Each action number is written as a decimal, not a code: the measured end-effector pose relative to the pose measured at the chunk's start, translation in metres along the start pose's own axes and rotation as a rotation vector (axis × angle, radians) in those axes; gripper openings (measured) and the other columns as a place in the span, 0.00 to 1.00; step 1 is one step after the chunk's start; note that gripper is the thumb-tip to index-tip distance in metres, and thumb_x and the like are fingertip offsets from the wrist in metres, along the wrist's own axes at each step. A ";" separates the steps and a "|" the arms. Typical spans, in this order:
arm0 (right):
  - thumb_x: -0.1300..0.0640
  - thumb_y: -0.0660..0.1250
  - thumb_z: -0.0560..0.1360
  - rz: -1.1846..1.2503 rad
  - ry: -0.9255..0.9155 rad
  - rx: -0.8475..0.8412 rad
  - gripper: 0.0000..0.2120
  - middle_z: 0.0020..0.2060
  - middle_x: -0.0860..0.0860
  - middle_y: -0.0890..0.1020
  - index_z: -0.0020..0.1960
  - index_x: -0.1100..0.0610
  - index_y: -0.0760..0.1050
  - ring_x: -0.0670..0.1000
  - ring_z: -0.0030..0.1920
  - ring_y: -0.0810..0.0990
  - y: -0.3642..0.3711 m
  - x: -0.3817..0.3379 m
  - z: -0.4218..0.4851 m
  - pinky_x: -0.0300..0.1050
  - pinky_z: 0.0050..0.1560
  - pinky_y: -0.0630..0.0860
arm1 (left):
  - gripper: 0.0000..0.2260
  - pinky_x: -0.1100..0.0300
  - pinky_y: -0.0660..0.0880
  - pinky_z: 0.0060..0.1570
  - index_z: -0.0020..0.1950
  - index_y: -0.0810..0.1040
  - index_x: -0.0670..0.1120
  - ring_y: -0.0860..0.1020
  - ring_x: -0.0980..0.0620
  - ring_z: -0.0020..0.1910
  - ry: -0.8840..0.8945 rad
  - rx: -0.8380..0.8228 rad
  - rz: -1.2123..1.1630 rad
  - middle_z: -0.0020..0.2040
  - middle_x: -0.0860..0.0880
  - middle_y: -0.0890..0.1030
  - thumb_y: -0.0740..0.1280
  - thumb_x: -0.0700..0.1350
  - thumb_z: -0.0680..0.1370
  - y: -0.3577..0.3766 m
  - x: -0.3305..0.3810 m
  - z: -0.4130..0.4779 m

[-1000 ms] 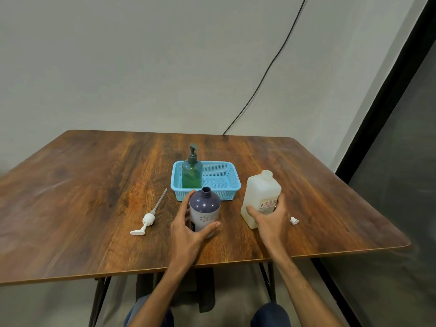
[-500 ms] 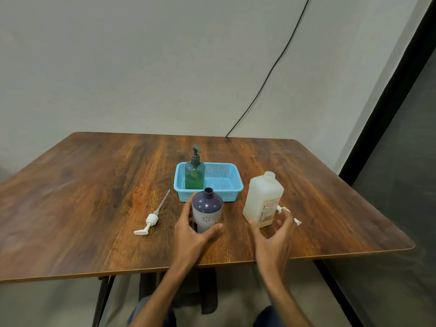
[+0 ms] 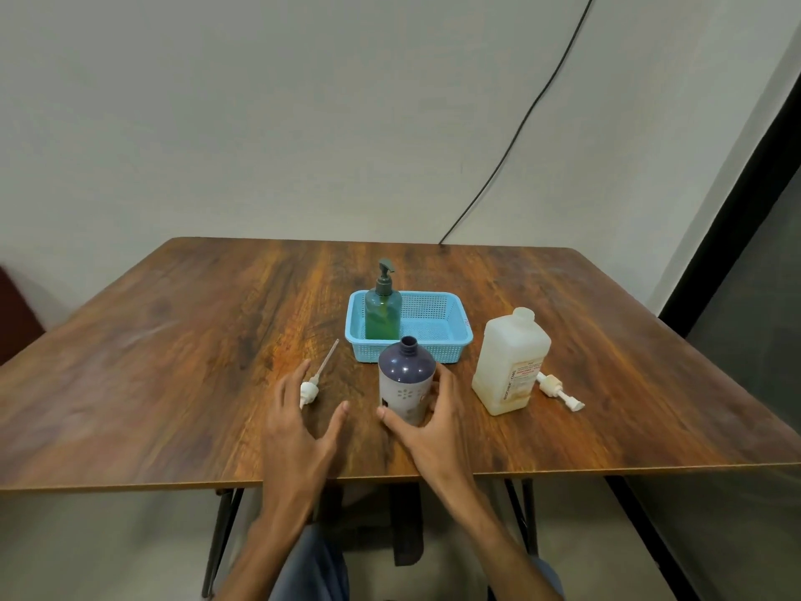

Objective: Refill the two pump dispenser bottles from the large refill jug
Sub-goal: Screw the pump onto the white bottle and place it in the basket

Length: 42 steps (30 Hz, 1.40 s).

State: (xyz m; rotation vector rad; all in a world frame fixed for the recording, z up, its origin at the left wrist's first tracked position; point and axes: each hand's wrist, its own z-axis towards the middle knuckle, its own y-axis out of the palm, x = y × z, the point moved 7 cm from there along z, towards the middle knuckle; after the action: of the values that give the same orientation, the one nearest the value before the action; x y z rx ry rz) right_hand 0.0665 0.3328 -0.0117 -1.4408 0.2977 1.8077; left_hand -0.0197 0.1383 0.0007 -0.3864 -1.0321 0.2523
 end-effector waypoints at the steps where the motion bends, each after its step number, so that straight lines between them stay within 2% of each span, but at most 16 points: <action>1: 0.47 0.81 0.65 0.018 0.007 0.000 0.45 0.70 0.42 0.71 0.75 0.48 0.62 0.42 0.70 0.70 0.003 0.000 0.003 0.52 0.70 0.72 | 0.33 0.46 0.71 0.68 0.77 0.67 0.50 0.70 0.48 0.70 -0.022 -0.028 0.063 0.74 0.47 0.70 0.75 0.52 0.75 0.000 -0.005 0.003; 4: 0.48 0.82 0.65 0.041 0.026 0.013 0.46 0.71 0.43 0.71 0.76 0.49 0.62 0.42 0.71 0.70 0.010 0.004 0.007 0.52 0.72 0.71 | 0.34 0.42 0.72 0.68 0.78 0.66 0.49 0.70 0.44 0.71 -0.091 -0.107 0.191 0.75 0.46 0.69 0.75 0.53 0.75 0.001 -0.019 0.012; 8: 0.45 0.81 0.64 0.047 0.038 0.018 0.46 0.71 0.43 0.72 0.76 0.48 0.62 0.44 0.71 0.70 0.012 0.012 0.008 0.54 0.71 0.71 | 0.32 0.44 0.72 0.67 0.77 0.69 0.47 0.72 0.44 0.69 -0.129 -0.153 0.330 0.72 0.45 0.74 0.74 0.54 0.76 0.006 -0.031 0.021; 12: 0.41 0.80 0.64 0.037 0.030 0.025 0.45 0.69 0.39 0.72 0.75 0.45 0.62 0.41 0.69 0.71 0.012 0.015 0.008 0.51 0.70 0.73 | 0.20 0.48 0.72 0.56 0.67 0.78 0.48 0.75 0.46 0.58 -0.112 -0.110 0.383 0.60 0.46 0.81 0.74 0.51 0.76 0.006 -0.034 0.032; 14: 0.41 0.80 0.64 0.036 0.008 0.032 0.43 0.67 0.37 0.73 0.73 0.43 0.63 0.40 0.68 0.72 0.011 0.015 0.009 0.47 0.68 0.74 | 0.15 0.49 0.74 0.51 0.61 0.81 0.47 0.76 0.48 0.52 -0.092 -0.107 0.384 0.53 0.47 0.83 0.74 0.48 0.76 0.005 -0.034 0.038; 16: 0.41 0.80 0.64 0.033 0.000 0.032 0.43 0.67 0.36 0.73 0.73 0.41 0.63 0.39 0.67 0.72 0.011 0.015 0.008 0.42 0.66 0.73 | 0.13 0.50 0.75 0.48 0.60 0.82 0.45 0.77 0.49 0.48 -0.085 -0.097 0.339 0.51 0.47 0.83 0.75 0.45 0.76 0.002 -0.034 0.042; 20: 0.40 0.79 0.65 0.030 -0.009 0.027 0.43 0.67 0.34 0.72 0.74 0.41 0.62 0.37 0.67 0.70 0.011 0.016 0.007 0.32 0.63 0.69 | 0.19 0.58 0.78 0.44 0.63 0.78 0.45 0.79 0.54 0.45 -0.095 0.046 0.130 0.50 0.49 0.82 0.77 0.43 0.74 -0.020 -0.024 0.040; 22: 0.41 0.79 0.65 0.027 -0.009 0.024 0.44 0.68 0.36 0.72 0.75 0.42 0.62 0.38 0.68 0.70 0.011 0.016 0.007 0.36 0.65 0.71 | 0.17 0.62 0.77 0.41 0.59 0.78 0.46 0.78 0.58 0.43 -0.075 0.125 0.033 0.47 0.51 0.81 0.78 0.43 0.73 -0.035 -0.012 0.040; 25: 0.42 0.79 0.66 0.017 -0.016 0.014 0.43 0.69 0.39 0.72 0.75 0.44 0.62 0.40 0.68 0.71 0.012 0.017 0.008 0.43 0.67 0.73 | 0.11 0.59 0.78 0.41 0.53 0.81 0.45 0.79 0.58 0.41 0.007 0.203 -0.052 0.44 0.51 0.82 0.78 0.43 0.73 -0.055 0.014 0.044; 27: 0.41 0.79 0.66 0.014 -0.011 0.011 0.44 0.69 0.39 0.71 0.75 0.44 0.61 0.39 0.69 0.70 0.012 0.017 0.008 0.44 0.68 0.72 | 0.10 0.58 0.79 0.40 0.53 0.83 0.45 0.81 0.57 0.42 0.064 0.219 -0.101 0.45 0.50 0.84 0.78 0.43 0.74 -0.065 0.034 0.047; 30: 0.40 0.79 0.66 0.014 -0.010 0.004 0.45 0.71 0.39 0.70 0.76 0.45 0.60 0.40 0.70 0.69 0.012 0.017 0.008 0.46 0.70 0.72 | 0.10 0.59 0.80 0.41 0.55 0.84 0.45 0.83 0.55 0.43 0.112 0.204 -0.156 0.47 0.51 0.85 0.77 0.44 0.74 -0.071 0.060 0.049; 37: 0.39 0.78 0.66 -0.006 -0.020 0.009 0.46 0.70 0.38 0.70 0.77 0.43 0.58 0.38 0.69 0.69 0.013 0.019 0.010 0.39 0.67 0.71 | 0.10 0.63 0.81 0.41 0.54 0.84 0.47 0.82 0.54 0.41 0.196 0.098 -0.235 0.48 0.50 0.85 0.76 0.43 0.74 -0.063 0.099 0.053; 42: 0.38 0.77 0.66 -0.015 -0.024 0.009 0.45 0.65 0.25 0.65 0.76 0.41 0.57 0.27 0.66 0.65 0.013 0.019 0.009 0.28 0.61 0.66 | 0.10 0.55 0.83 0.44 0.54 0.84 0.46 0.83 0.49 0.42 0.178 0.018 -0.283 0.47 0.49 0.85 0.76 0.42 0.74 -0.057 0.107 0.059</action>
State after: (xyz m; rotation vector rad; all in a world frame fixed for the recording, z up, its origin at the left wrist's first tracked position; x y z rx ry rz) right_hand 0.0500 0.3386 -0.0297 -1.4108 0.2821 1.8078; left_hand -0.0165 0.1393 0.1352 -0.2375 -0.8962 -0.0261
